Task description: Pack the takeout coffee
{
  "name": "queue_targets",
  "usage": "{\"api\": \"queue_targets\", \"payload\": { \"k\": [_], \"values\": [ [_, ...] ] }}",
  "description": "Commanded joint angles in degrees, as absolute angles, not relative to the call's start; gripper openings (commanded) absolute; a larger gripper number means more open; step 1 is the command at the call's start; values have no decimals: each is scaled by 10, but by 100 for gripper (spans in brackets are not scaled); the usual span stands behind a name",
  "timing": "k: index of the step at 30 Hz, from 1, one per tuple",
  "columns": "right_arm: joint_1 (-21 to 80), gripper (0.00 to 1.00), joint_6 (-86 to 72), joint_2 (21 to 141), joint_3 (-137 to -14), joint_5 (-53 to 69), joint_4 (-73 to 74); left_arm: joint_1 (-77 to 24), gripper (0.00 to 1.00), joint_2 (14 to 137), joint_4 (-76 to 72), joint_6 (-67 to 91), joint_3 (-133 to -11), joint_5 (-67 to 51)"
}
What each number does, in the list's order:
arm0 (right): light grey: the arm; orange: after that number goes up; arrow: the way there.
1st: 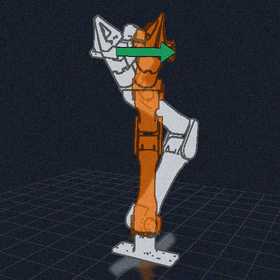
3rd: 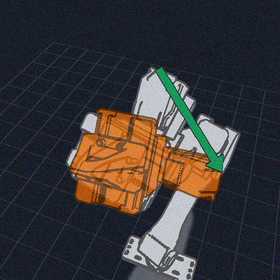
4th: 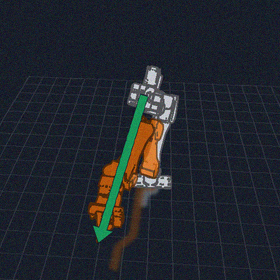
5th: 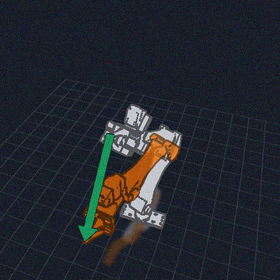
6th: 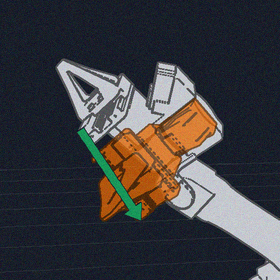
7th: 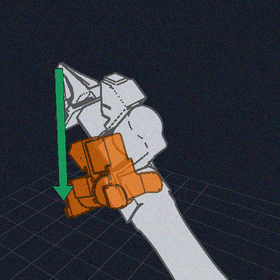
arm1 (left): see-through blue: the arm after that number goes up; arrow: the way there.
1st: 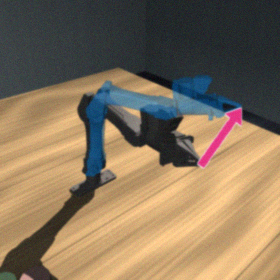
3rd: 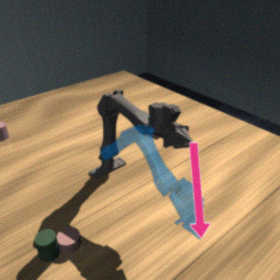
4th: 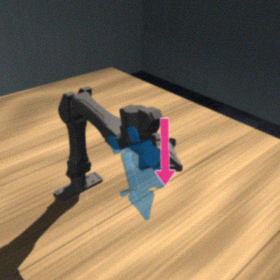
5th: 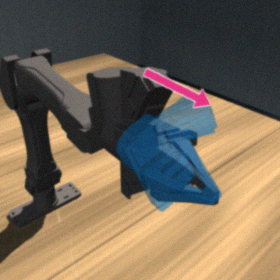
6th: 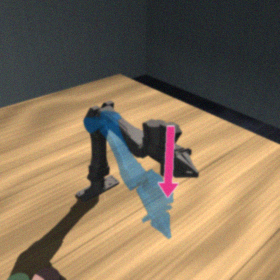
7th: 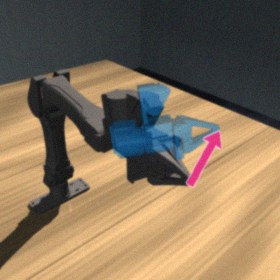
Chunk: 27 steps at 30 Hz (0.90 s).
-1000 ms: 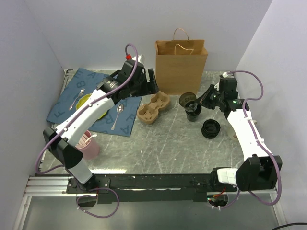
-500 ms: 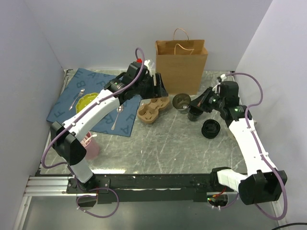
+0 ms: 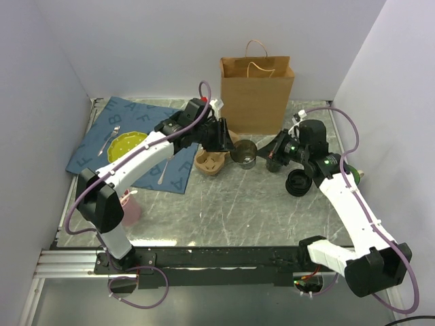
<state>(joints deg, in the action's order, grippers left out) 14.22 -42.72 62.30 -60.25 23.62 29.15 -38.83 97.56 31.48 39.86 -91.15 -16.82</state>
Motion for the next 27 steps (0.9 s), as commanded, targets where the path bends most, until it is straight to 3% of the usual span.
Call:
{"api": "queue_targets", "payload": {
  "k": [1,2,4,5,7,8,11,13,17,27],
  "values": [
    [156,0,-441,612,-597,232,261,-393,29,978,301,392,-908,-193],
    [157,0,-443,613,-598,233,260,-393,19,979,303,391,-905,-195],
    [159,0,-444,617,-598,236,260,-394,10,976,307,388,-900,-199],
    [161,6,-443,620,-599,236,261,-394,1,975,306,387,-889,-200],
    [159,19,-437,621,-603,226,274,-394,1,963,304,385,-867,-200],
    [160,31,-432,624,-610,218,283,-394,1,959,303,385,-858,-203],
    [156,46,-404,635,-648,145,343,-394,1,926,309,383,-820,-200],
    [154,50,-385,655,-679,49,427,-398,1,909,316,381,-787,-193],
    [120,55,-353,738,-750,-29,505,-410,1,867,323,379,-737,-168],
    [76,63,-299,893,-837,-76,556,-432,1,864,312,368,-690,-106]
  ]
}}
